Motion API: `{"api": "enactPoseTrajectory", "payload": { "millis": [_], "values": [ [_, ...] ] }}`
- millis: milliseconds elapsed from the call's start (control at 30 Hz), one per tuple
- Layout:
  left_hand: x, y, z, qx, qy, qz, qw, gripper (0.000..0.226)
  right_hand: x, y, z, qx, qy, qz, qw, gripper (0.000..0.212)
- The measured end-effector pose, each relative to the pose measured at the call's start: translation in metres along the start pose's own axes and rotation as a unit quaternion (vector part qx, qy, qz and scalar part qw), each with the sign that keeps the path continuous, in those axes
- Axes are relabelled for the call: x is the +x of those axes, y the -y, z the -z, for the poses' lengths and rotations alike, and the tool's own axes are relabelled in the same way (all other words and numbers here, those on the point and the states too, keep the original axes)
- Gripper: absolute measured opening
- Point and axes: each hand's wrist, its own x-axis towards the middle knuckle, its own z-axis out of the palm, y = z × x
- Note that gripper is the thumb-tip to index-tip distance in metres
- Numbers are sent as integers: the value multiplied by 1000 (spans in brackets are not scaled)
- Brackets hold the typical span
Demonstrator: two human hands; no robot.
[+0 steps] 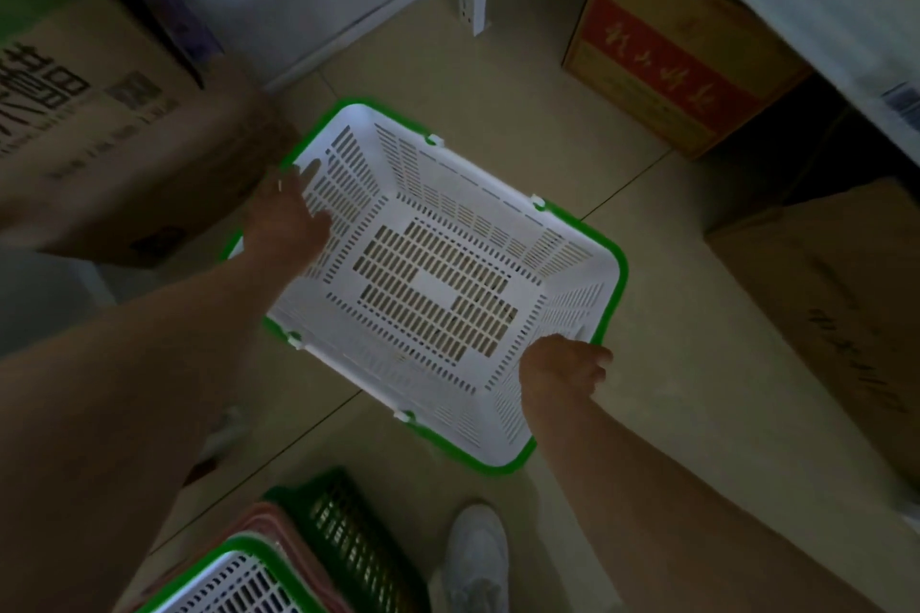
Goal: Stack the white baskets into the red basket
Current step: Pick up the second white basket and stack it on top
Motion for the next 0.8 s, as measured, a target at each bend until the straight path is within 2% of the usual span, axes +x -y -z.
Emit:
{"api": "enactPoseTrajectory", "payload": {
  "millis": [67,167,333,600,800],
  "values": [
    [8,5,-4,-18,-9,47,999,81,-2,2,-5,27,-55,-21,998,48],
    [21,9,-7,-57,6,85,995,91,-2,5,-7,43,-86,-20,995,44],
    [30,11,-7,-45,8,106,993,87,2,7,-11,35,-108,-36,993,42],
    [8,14,-6,-35,4,149,988,65,14,5,-1,12,-96,-20,995,47],
    [-31,21,-16,-63,4,209,976,49,40,-4,24,-71,-43,66,994,48]
  ]
}}
